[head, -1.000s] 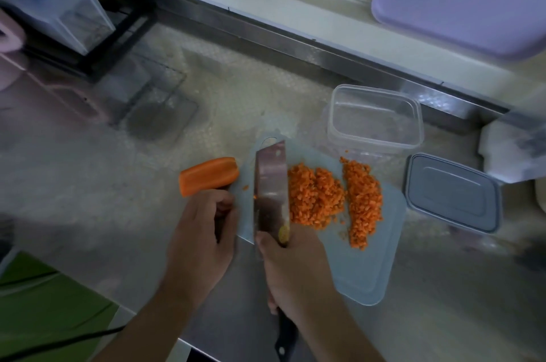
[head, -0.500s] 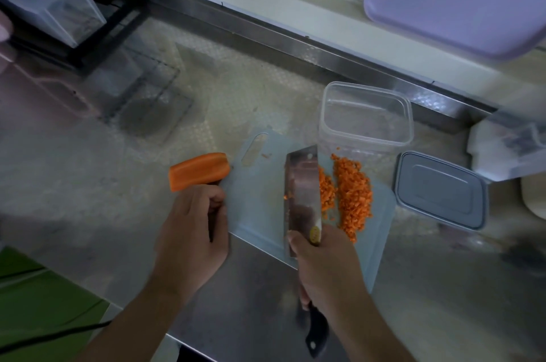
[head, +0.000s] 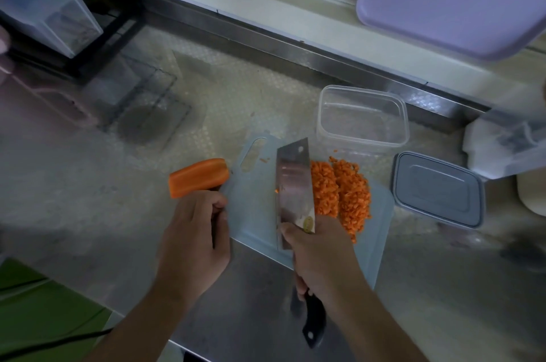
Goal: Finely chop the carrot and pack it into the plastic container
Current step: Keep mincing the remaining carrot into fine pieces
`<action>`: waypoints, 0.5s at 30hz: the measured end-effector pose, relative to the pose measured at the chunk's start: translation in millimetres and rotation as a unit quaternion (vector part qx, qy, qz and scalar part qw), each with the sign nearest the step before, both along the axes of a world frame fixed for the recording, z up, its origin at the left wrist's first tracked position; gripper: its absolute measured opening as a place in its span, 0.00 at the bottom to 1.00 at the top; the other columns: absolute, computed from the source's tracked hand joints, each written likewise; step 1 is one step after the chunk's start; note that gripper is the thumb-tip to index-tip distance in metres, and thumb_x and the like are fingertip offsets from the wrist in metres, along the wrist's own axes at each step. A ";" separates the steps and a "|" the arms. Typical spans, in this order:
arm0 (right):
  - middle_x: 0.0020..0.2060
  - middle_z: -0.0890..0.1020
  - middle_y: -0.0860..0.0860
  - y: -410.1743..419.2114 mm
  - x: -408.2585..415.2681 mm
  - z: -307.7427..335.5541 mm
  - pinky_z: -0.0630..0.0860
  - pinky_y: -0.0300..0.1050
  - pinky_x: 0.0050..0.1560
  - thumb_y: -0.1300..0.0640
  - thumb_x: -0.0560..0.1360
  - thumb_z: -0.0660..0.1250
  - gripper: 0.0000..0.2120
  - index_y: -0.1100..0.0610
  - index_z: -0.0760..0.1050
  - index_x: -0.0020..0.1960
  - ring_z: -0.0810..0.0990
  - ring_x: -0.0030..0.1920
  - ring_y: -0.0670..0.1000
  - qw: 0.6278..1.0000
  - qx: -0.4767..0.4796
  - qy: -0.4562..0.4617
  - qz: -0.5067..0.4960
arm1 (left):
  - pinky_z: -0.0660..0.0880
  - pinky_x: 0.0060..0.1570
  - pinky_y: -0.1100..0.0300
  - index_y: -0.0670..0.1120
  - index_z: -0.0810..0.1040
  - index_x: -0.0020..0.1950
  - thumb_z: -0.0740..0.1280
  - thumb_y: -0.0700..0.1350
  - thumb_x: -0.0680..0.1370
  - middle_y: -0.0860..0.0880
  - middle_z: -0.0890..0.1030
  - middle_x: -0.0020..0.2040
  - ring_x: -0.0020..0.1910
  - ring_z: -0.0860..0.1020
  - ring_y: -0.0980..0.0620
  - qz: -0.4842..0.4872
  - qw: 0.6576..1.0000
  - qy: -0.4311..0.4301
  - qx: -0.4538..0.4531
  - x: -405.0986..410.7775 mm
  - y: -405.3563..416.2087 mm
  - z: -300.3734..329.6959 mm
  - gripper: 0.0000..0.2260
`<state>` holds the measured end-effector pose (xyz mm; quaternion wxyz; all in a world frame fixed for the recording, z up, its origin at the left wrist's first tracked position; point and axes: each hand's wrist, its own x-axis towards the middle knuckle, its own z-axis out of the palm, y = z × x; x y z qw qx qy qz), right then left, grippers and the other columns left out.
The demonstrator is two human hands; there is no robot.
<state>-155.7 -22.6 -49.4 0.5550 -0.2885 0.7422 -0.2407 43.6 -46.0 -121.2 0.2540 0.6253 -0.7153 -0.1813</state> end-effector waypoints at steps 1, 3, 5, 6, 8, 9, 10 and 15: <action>0.21 0.70 0.57 -0.2 -1.5 -1.3 0.70 0.43 0.22 0.57 0.80 0.65 0.12 0.66 0.74 0.45 0.68 0.16 0.53 1.000 0.003 0.004 -0.007 | 0.70 0.43 0.59 0.48 0.76 0.54 0.70 0.36 0.78 0.54 0.75 0.50 0.47 0.72 0.54 0.001 1.000 -0.001 0.002 -0.4 0.2 0.9 0.09; 0.22 0.70 0.58 2.7 -10.7 -1.4 0.69 0.43 0.21 0.57 0.80 0.66 0.13 0.67 0.73 0.45 0.67 0.15 0.53 0.999 -0.003 0.033 -0.026 | 0.69 0.44 0.59 0.48 0.76 0.54 0.70 0.36 0.77 0.54 0.74 0.50 0.48 0.72 0.53 -0.001 1.000 0.001 0.000 -0.4 0.4 2.6 0.09; 0.22 0.70 0.59 7.5 -20.3 1.3 0.68 0.43 0.20 0.57 0.80 0.66 0.13 0.66 0.72 0.44 0.67 0.15 0.53 0.997 -0.011 0.064 -0.028 | 0.66 0.45 0.64 0.47 0.76 0.54 0.69 0.35 0.78 0.54 0.74 0.50 0.48 0.71 0.55 -0.008 1.000 0.012 -0.003 0.5 -0.2 3.8 0.09; 0.22 0.71 0.59 10.1 -23.0 3.3 0.68 0.43 0.20 0.57 0.80 0.66 0.13 0.66 0.72 0.43 0.67 0.15 0.54 0.997 -0.014 0.071 -0.022 | 0.65 0.46 0.68 0.48 0.76 0.55 0.69 0.36 0.79 0.55 0.75 0.50 0.47 0.71 0.57 -0.008 1.000 0.022 0.004 0.6 -0.4 3.8 0.09; 0.21 0.71 0.59 14.2 -21.6 8.1 0.68 0.44 0.20 0.56 0.80 0.66 0.14 0.65 0.72 0.42 0.68 0.16 0.54 0.998 -0.018 0.067 -0.004 | 0.67 0.47 0.71 0.50 0.76 0.55 0.69 0.37 0.81 0.57 0.75 0.50 0.47 0.73 0.59 0.006 0.998 0.058 0.029 0.9 0.2 7.2 0.09; 0.21 0.71 0.59 15.6 -18.6 10.1 0.68 0.43 0.20 0.55 0.80 0.66 0.14 0.64 0.72 0.41 0.68 0.16 0.54 0.998 -0.021 0.062 0.003 | 0.69 0.47 0.71 0.52 0.77 0.55 0.69 0.38 0.81 0.57 0.76 0.50 0.47 0.75 0.59 0.009 0.996 0.082 0.032 1.5 -1.0 11.8 0.09; 0.21 0.72 0.58 16.5 -16.0 11.2 0.68 0.43 0.20 0.55 0.80 0.66 0.14 0.62 0.72 0.40 0.69 0.16 0.55 0.998 -0.023 0.060 0.004 | 0.72 0.48 0.69 0.52 0.77 0.55 0.69 0.37 0.81 0.57 0.77 0.51 0.48 0.76 0.58 0.007 0.995 0.102 0.020 1.3 -3.4 19.0 0.10; 0.21 0.70 0.58 15.6 -9.2 5.6 0.67 0.43 0.20 0.56 0.80 0.67 0.16 0.66 0.71 0.41 0.69 0.16 0.55 0.998 -0.024 0.064 -0.012 | 0.68 0.65 0.56 0.45 0.76 0.69 0.74 0.41 0.77 0.46 0.74 0.65 0.65 0.70 0.44 0.051 0.998 0.014 0.026 12.3 -50.6 45.0 0.20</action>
